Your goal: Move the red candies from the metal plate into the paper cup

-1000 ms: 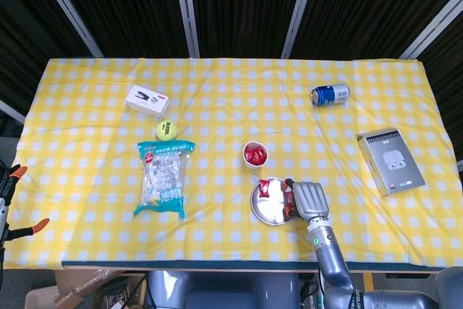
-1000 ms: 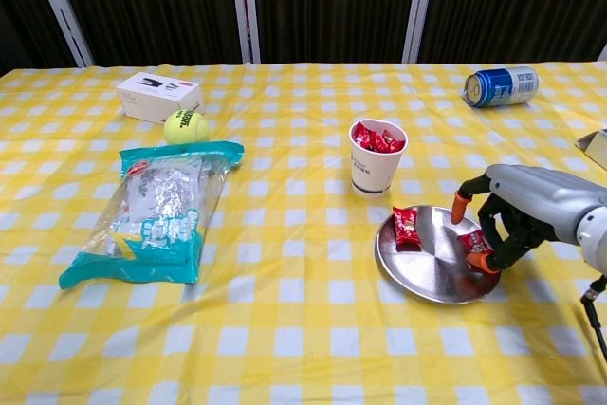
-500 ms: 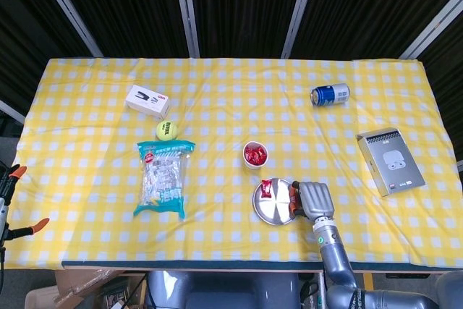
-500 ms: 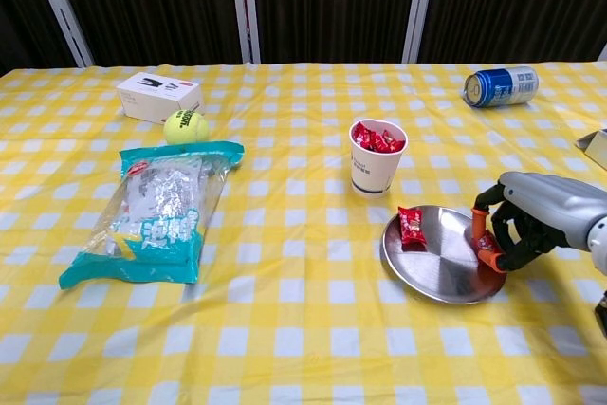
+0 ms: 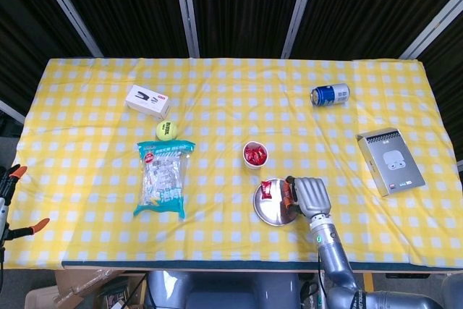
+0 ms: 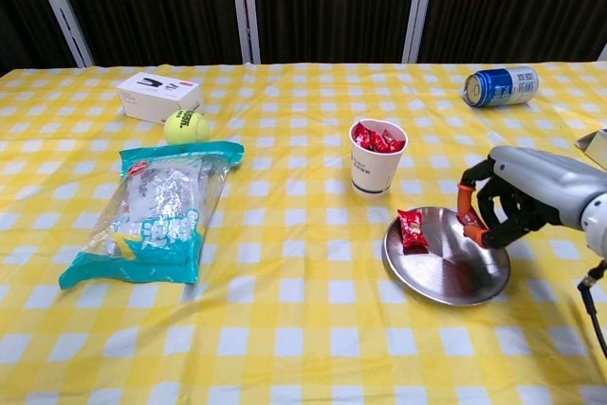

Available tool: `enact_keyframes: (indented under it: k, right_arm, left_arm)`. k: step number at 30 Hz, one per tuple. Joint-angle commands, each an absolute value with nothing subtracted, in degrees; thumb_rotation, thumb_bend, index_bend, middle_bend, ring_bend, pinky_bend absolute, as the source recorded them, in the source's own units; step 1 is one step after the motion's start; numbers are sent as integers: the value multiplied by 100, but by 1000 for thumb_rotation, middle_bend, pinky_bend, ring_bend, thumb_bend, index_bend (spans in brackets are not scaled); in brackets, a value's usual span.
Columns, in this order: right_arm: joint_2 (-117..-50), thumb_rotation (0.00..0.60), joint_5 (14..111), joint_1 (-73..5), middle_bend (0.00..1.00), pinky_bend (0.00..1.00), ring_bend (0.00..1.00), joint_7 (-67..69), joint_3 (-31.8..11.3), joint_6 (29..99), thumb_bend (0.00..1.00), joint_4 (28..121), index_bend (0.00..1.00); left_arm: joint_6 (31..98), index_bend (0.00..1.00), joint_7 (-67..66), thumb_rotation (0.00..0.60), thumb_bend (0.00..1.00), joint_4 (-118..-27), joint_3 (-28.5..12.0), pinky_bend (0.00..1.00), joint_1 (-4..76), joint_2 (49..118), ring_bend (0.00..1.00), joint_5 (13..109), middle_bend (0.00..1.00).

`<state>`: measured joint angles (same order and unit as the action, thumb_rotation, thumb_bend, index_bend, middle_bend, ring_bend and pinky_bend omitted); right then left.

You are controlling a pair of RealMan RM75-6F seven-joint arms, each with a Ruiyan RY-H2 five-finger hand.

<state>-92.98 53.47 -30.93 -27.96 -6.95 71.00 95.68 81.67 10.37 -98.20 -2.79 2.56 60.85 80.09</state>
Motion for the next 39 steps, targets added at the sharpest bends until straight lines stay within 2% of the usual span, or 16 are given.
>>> enact_keyframes:
  k: [1, 10, 18, 32, 36, 39]
  right_arm:
    - [-9125, 600, 5446, -3215, 693, 999, 749, -2882, -966, 7159, 595, 9836, 590]
    - [-8949, 600, 4854, -3706, 693, 999, 748, -3088, -1756, 6795, 595, 10011, 590]
    - [-9157, 600, 4356, -4198, 693, 999, 749, -3218, -2114, 6435, 595, 9605, 590]
    - [-9649, 600, 3930, -4664, 693, 998, 749, -3185, -2113, 6111, 591, 8903, 567]
    - [-9745, 600, 3891, -4744, 693, 999, 748, -3181, -2119, 6121, 498, 8761, 453]
    - [-9757, 600, 3909, -4774, 693, 999, 744, -3189, -2123, 6170, 439, 8746, 414]
  left_arm:
    - [8156, 0, 1053, 600, 11, -9821, -279, 0, 260, 6082, 0, 8009, 0]
    - [8106, 0, 1057, 600, 12, -9817, -283, 0, 273, 6078, 0, 7962, 0]
    - [8019, 0, 1074, 600, 11, -9856, -312, 0, 306, 6066, 0, 7864, 0]
    - [7911, 0, 1165, 600, 11, -9901, -317, 0, 340, 6007, 0, 7817, 0]
    - [7905, 0, 1175, 600, 11, -9905, -317, 0, 338, 5996, 0, 7804, 0]
    - [7907, 0, 1184, 600, 11, -9901, -317, 0, 335, 5994, 0, 7803, 0]
